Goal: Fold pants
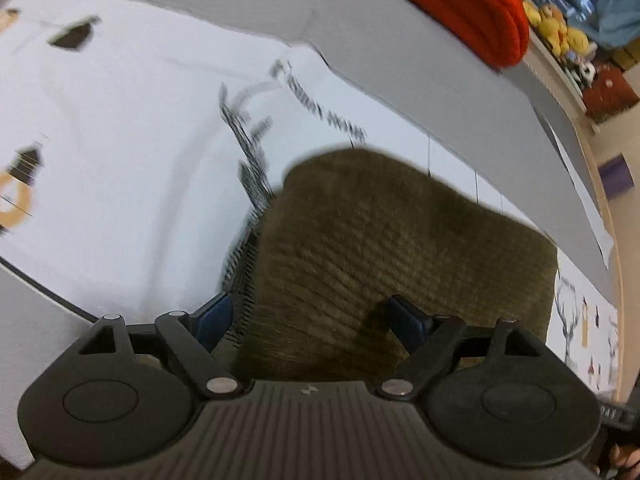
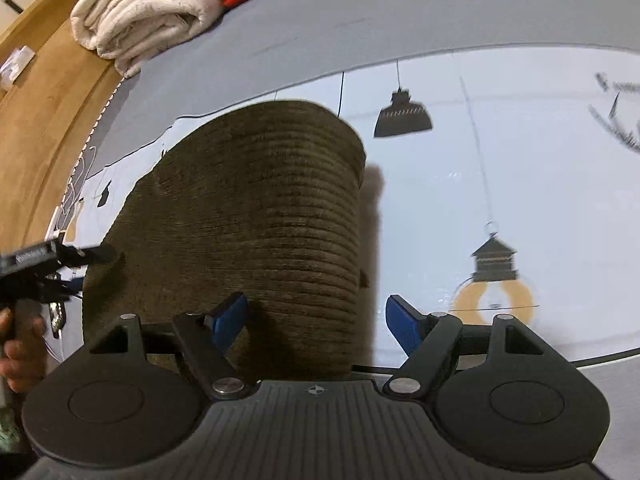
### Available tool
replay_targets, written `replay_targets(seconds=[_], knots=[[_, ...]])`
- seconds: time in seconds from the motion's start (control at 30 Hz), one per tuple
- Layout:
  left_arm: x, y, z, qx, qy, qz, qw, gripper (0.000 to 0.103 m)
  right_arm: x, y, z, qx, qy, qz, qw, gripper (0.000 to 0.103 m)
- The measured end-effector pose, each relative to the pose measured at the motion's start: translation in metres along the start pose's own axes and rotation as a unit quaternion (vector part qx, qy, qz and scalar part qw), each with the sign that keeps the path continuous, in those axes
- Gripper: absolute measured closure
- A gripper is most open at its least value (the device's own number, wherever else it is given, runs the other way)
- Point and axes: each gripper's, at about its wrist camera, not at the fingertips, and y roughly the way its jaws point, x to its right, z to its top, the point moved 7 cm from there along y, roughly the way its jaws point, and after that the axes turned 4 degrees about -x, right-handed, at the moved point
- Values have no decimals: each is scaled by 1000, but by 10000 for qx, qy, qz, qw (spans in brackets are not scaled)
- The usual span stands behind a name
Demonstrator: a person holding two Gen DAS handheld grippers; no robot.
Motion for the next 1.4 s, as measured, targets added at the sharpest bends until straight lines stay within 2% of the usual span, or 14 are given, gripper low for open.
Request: replay_targets(seconds=[0.1,0.3,0.43,0.6,0.7,0.83,1.0,1.1,1.17,1.2,1.27,1.3,1.37,1.4], knots=[[3,16,-4,-178,133,-163,9996,15,0,11,0,-91,108,37,9999,24],[8,28,-5,-153,258,-232,9993,15,3,27,1,-217,204,52,9995,24],[19,30,-2,-45,449,-99,9989,28,-6,26,0,-2,-12,17,10000,54],[42,22,0,130,562,-96,9983,48,-8,3,10,399,-46,61,9992,70],[71,26,2,157,660,-347,9971,55,1,-30,25,791,-112,-6,9968,80],[130,40,0,92,935,-670,9933,58,39,-81,45,1158,-95,-160,9931,88],[214,57,-10,74,1274,-1109,9856,60,108,-130,60,1357,63,-624,9888,90],[244,72,-17,41,1391,-1239,9825,59,140,-151,66,1510,69,-753,9856,90],[253,80,-17,126,1588,-1031,9818,47,161,-159,67,1661,63,-807,9828,89],[254,81,-15,311,1806,-611,9812,45,170,-158,65,1725,38,-920,9807,88],[251,76,-6,828,2200,442,9710,34,191,-156,62,1873,74,-1605,9691,87],[248,72,-2,957,2192,499,9697,33,199,-158,63,1931,198,-1858,9632,84],[245,59,6,1059,1891,143,9761,51,199,-165,62,2107,255,-1621,9637,84],[247,53,8,1095,1862,-70,9764,55,193,-168,60,2112,84,-1455,9665,84]])
